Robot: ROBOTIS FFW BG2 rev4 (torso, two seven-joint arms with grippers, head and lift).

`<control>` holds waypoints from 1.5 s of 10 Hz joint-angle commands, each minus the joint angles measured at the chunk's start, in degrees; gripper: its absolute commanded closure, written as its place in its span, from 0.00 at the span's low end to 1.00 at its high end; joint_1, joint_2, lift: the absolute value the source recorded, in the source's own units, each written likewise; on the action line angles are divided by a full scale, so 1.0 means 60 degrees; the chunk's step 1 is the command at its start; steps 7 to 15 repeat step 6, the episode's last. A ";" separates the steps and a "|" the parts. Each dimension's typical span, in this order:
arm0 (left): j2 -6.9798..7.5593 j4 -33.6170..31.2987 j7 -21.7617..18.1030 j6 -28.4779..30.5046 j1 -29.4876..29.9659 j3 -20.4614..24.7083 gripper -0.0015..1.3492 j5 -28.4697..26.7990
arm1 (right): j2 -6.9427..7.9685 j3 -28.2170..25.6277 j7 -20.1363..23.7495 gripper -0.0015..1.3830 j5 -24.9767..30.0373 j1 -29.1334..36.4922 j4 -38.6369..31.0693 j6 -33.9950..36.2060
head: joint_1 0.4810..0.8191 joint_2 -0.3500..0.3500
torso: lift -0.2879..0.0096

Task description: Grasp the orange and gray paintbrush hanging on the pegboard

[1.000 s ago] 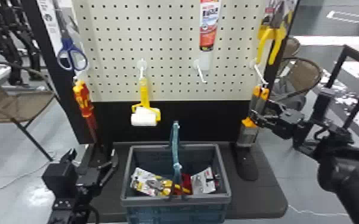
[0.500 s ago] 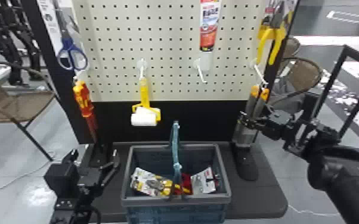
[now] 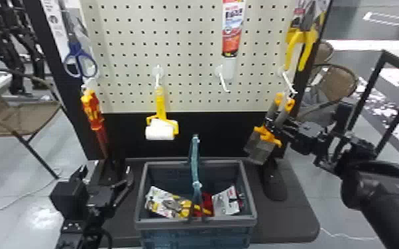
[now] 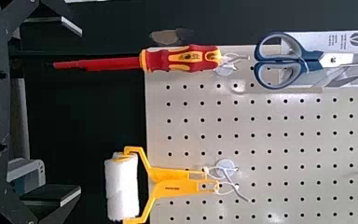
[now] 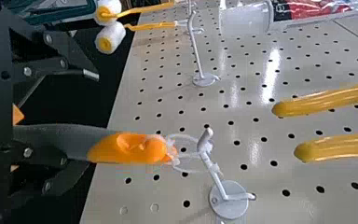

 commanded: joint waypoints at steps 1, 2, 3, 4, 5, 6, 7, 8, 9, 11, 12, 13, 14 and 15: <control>-0.0012 0.0000 -0.0004 -0.0015 0.0016 0.0018 0.09 0.0016 | -0.0022 -0.0005 0.0000 0.91 -0.0027 0.0007 0.0032 -0.0034 | 0.20 0.50 | 0.63; -0.0012 0.0000 -0.0004 -0.0015 0.0016 0.0018 0.09 0.0016 | -0.0022 -0.0005 0.0000 0.91 -0.0027 0.0007 0.0047 -0.0048 | 0.20 0.50 | 0.63; -0.0012 0.0000 -0.0004 -0.0015 0.0016 0.0018 0.09 0.0016 | -0.0037 -0.0005 0.0000 0.91 -0.0027 0.0036 0.0061 -0.0048 | 0.20 0.50 | 0.63; 0.0003 0.0000 -0.0004 -0.0015 0.0016 0.0018 0.09 0.0016 | -0.0037 -0.0005 0.0000 0.91 -0.0042 0.0051 0.0091 -0.0048 | 0.20 0.50 | 0.63; -0.0012 0.0000 -0.0004 -0.0015 0.0016 0.0018 0.09 0.0016 | -0.0037 -0.0020 0.0000 0.91 -0.0042 0.0051 0.0105 -0.0048 | 0.20 0.50 | 0.63; 0.0003 0.0000 -0.0004 -0.0015 0.0016 0.0018 0.09 0.0016 | -0.0037 -0.0020 0.0000 0.91 -0.0042 0.0051 0.0105 -0.0063 | 0.20 0.50 | 0.63; 0.0003 0.0000 -0.0004 -0.0015 0.0016 0.0018 0.09 0.0016 | -0.0037 -0.0020 0.0000 0.91 -0.0042 0.0051 0.0105 -0.0063 | 0.20 0.50 | 0.63; 0.0003 0.0000 -0.0004 -0.0015 0.0016 0.0018 0.09 0.0016 | -0.0037 -0.0020 0.0000 0.91 -0.0042 0.0051 0.0105 -0.0063 | 0.20 0.50 | 0.63; 0.0003 0.0000 -0.0004 -0.0015 0.0016 0.0018 0.09 0.0016 | -0.0037 -0.0020 0.0000 0.91 -0.0042 0.0051 0.0105 -0.0063 | 0.20 0.50 | 0.63; 0.0003 0.0000 -0.0004 -0.0015 0.0016 0.0018 0.09 0.0016 | -0.0037 -0.0020 0.0000 0.91 -0.0042 0.0051 0.0105 -0.0063 | 0.20 0.50 | 0.63; 0.0003 0.0000 -0.0004 -0.0015 0.0016 0.0018 0.09 0.0016 | -0.0037 -0.0020 0.0000 0.91 -0.0042 0.0051 0.0105 -0.0063 | 0.20 0.50 | 0.63; 0.0003 0.0000 -0.0004 -0.0015 0.0016 0.0018 0.09 0.0016 | -0.0037 -0.0020 0.0000 0.91 -0.0042 0.0051 0.0105 -0.0063 | 0.20 0.50 | 0.63; 0.0003 0.0000 -0.0004 -0.0015 0.0016 0.0018 0.09 0.0016 | -0.0037 -0.0020 0.0000 0.91 -0.0042 0.0051 0.0105 -0.0063 | 0.20 0.50 | 0.63; 0.0003 0.0000 -0.0004 -0.0015 0.0016 0.0018 0.09 0.0016 | -0.0037 -0.0020 0.0000 0.91 -0.0042 0.0051 0.0105 -0.0063 | 0.20 0.50 | 0.63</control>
